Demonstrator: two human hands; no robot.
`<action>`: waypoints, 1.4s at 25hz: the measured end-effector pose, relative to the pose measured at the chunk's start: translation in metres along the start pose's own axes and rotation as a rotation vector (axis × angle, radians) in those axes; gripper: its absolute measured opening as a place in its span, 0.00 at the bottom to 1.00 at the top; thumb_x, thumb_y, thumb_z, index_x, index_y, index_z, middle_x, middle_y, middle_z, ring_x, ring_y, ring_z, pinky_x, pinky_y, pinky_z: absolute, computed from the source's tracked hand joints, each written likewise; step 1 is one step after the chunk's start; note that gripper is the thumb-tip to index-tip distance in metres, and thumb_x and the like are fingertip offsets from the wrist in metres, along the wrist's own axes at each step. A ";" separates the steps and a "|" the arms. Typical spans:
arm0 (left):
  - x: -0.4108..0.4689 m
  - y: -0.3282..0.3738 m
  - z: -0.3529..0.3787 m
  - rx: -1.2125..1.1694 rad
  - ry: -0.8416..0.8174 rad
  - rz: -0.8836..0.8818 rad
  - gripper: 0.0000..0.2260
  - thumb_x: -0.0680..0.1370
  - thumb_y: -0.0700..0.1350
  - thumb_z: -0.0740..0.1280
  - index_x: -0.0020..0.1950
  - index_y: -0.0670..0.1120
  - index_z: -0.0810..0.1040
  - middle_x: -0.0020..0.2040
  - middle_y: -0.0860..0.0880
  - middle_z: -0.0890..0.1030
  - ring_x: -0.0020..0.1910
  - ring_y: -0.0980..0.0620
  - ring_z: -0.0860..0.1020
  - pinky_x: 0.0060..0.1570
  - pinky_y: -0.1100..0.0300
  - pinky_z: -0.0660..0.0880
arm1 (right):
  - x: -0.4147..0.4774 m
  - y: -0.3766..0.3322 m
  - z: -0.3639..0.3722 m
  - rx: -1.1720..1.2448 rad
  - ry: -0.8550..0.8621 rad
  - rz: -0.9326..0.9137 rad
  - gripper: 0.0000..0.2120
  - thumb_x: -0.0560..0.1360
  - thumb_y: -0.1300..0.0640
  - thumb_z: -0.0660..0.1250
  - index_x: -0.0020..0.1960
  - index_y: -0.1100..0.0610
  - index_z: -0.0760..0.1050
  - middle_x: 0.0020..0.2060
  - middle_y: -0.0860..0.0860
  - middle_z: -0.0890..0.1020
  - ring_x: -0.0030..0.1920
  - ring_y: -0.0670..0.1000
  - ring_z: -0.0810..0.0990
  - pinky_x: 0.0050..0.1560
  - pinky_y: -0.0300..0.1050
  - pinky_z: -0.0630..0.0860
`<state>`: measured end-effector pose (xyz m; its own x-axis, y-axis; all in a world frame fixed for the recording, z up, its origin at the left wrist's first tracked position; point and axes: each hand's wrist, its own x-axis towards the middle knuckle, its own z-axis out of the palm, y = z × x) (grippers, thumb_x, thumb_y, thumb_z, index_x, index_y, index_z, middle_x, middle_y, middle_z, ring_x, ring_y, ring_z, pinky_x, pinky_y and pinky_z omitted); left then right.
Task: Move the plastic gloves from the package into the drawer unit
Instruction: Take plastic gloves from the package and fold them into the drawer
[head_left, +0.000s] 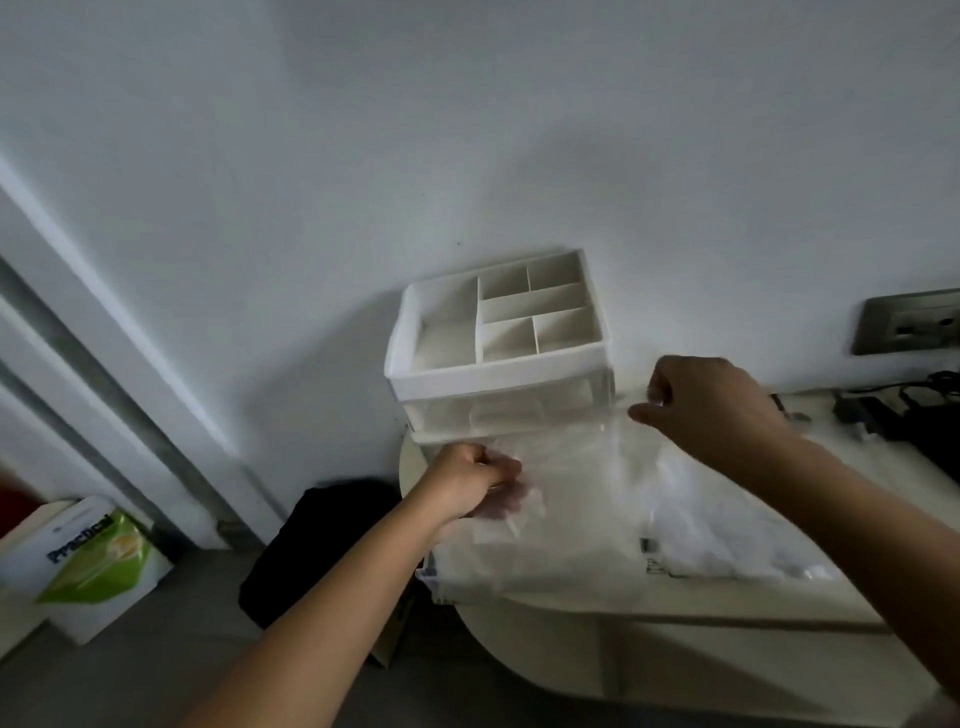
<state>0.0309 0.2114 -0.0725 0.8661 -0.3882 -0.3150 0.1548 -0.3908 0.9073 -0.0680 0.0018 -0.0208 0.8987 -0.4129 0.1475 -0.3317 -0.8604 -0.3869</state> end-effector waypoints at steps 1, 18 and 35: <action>0.003 -0.004 -0.002 0.000 0.015 -0.017 0.05 0.78 0.38 0.67 0.42 0.41 0.76 0.29 0.47 0.81 0.23 0.55 0.78 0.24 0.64 0.73 | -0.007 -0.010 0.002 -0.118 0.106 -0.066 0.11 0.75 0.50 0.67 0.51 0.56 0.73 0.45 0.50 0.77 0.47 0.51 0.76 0.44 0.44 0.73; -0.006 -0.019 -0.023 1.117 0.423 0.225 0.08 0.79 0.47 0.65 0.46 0.43 0.76 0.45 0.46 0.81 0.46 0.46 0.81 0.37 0.59 0.70 | -0.003 -0.049 0.137 -0.119 -0.512 -0.544 0.30 0.76 0.46 0.64 0.74 0.54 0.60 0.74 0.51 0.61 0.74 0.52 0.60 0.73 0.48 0.57; 0.033 -0.059 0.002 1.136 -0.242 -0.034 0.48 0.72 0.54 0.73 0.78 0.46 0.42 0.78 0.43 0.43 0.77 0.42 0.47 0.75 0.50 0.53 | 0.016 -0.040 0.139 -0.371 -0.643 -0.403 0.46 0.69 0.54 0.74 0.77 0.57 0.50 0.75 0.56 0.55 0.73 0.59 0.58 0.71 0.53 0.62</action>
<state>0.0492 0.2199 -0.1369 0.7369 -0.4646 -0.4910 -0.4455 -0.8801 0.1642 -0.0005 0.0714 -0.1289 0.9195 0.1001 -0.3802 0.0772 -0.9942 -0.0749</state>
